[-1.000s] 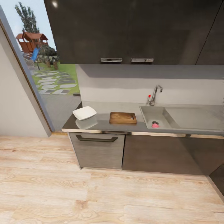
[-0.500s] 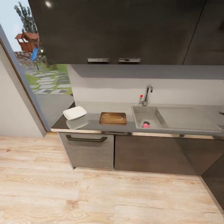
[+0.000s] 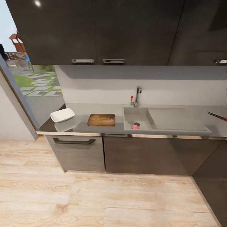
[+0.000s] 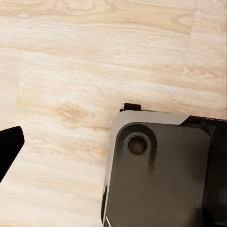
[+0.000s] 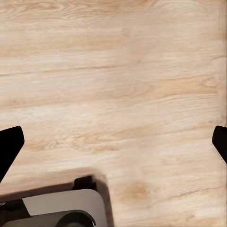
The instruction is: In the kitchen, take the Vidalia onion out of the sink, dice it on the chopping board with the paring knife, put the diced onion into the bowl on the countertop, then place both the paring knife and the chopping board into the sink.
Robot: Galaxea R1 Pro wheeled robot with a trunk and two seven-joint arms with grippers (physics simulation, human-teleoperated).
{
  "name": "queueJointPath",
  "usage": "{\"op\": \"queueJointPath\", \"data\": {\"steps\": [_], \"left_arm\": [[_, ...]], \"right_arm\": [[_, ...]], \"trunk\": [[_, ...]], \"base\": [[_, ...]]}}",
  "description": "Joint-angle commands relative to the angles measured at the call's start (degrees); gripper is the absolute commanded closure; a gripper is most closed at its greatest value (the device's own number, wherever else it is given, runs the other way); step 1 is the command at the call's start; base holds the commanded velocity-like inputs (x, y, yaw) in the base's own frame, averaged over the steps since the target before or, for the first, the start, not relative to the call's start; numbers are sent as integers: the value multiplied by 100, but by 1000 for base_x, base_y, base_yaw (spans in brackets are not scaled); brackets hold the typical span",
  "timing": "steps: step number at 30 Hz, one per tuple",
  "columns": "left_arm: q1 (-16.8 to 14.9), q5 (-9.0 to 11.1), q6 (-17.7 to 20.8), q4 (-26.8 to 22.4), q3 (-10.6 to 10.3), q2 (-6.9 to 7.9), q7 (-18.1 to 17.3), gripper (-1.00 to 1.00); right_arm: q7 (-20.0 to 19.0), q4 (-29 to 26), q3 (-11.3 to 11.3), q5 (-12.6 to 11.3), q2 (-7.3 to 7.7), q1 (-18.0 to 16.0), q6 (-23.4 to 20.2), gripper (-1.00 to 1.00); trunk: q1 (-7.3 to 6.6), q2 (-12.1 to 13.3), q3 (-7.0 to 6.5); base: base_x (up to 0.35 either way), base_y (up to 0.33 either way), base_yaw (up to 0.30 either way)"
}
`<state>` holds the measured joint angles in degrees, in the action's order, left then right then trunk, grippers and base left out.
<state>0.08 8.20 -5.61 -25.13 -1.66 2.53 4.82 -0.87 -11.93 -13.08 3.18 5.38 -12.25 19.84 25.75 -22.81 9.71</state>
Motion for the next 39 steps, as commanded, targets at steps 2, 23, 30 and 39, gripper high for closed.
{"op": "queueJointPath", "data": {"steps": [2, 23, 30, 39], "left_arm": [[1, 51, -10, -6, -19, 2, 19, -100], [1, 51, -10, -8, -19, 2, 19, -100], [1, 51, -17, -5, -19, -3, 26, -100], [1, 51, -19, -7, -19, 1, 26, -100]], "right_arm": [[-9, 7, -36, 33, -1, -5, 20, -100], [-9, 7, -32, 33, -4, -5, 20, -100], [-9, 7, -35, 33, -2, -5, 20, -100], [-9, 7, -37, 33, -2, -5, 20, -100]], "trunk": [[3, -10, 10], [3, -10, 10], [3, -10, 10], [3, -10, 6]], "base": [[0, -307, -4], [0, -307, 0], [0, -307, 0], [0, -276, -104]]}}
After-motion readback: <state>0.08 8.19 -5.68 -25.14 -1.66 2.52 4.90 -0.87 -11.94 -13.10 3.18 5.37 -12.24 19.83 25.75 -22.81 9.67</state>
